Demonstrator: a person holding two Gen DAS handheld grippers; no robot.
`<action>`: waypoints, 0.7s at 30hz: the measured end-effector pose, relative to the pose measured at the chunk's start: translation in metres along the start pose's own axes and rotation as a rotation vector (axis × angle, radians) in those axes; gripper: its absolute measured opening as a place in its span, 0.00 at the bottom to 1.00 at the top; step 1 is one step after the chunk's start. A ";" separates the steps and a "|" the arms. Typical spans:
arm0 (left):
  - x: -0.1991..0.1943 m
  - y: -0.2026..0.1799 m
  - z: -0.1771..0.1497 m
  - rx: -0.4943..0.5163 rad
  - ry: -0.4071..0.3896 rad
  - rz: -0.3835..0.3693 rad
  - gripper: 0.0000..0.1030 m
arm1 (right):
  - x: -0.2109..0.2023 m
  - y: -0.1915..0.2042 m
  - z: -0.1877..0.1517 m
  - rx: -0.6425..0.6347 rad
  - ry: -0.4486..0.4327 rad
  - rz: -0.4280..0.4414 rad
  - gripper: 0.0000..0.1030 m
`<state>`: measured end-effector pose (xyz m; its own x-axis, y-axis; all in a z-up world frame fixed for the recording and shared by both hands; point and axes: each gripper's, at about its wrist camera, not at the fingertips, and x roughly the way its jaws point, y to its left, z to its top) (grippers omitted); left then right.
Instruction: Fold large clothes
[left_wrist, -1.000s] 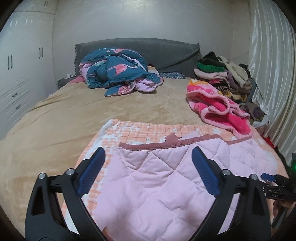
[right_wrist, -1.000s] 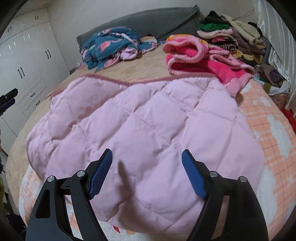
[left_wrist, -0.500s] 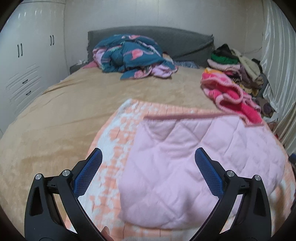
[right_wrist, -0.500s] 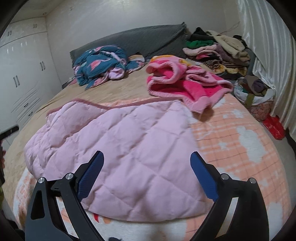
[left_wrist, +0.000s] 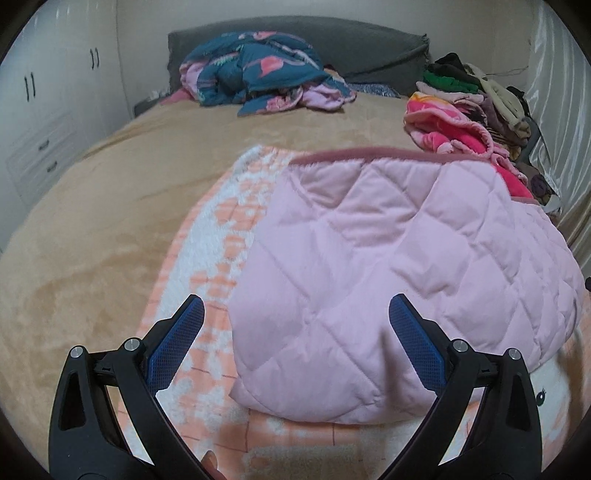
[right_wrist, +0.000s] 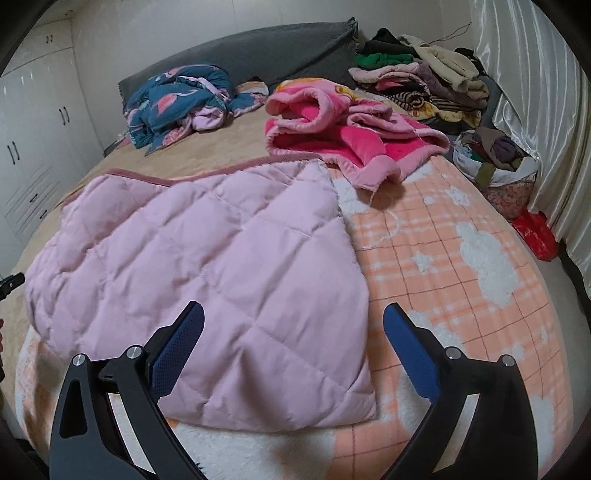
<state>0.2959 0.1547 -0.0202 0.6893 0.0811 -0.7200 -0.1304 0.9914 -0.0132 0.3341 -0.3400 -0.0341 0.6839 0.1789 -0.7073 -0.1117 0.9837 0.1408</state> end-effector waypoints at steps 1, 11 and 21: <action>0.006 0.004 -0.003 -0.014 0.013 -0.006 0.91 | 0.006 -0.003 0.001 0.003 0.009 -0.008 0.94; 0.060 0.028 -0.025 -0.192 0.122 -0.216 0.56 | 0.056 -0.009 0.005 0.022 0.083 0.077 0.42; 0.048 -0.018 0.057 -0.044 -0.057 -0.098 0.16 | 0.045 -0.006 0.061 0.050 -0.118 0.001 0.16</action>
<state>0.3722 0.1467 -0.0151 0.7398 -0.0087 -0.6728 -0.0912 0.9894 -0.1130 0.4097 -0.3384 -0.0247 0.7643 0.1733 -0.6211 -0.0779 0.9810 0.1778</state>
